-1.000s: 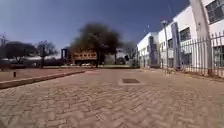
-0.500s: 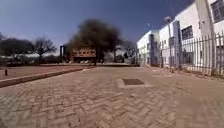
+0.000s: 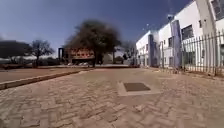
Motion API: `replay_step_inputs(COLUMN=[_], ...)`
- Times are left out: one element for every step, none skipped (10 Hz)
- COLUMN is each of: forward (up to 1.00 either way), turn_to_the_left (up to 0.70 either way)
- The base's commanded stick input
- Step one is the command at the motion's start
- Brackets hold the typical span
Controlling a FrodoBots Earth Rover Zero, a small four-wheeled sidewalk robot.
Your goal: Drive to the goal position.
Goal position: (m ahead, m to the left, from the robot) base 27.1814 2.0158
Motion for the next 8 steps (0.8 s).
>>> replay_step_inputs(forward=[1.00, 1.00, 1.00, 1.00, 1.00, 1.00, 1.00, 1.00], turn_to_the_left=[0.00, 0.00, 0.00, 0.00, 0.00, 0.17, 0.37, 0.40])
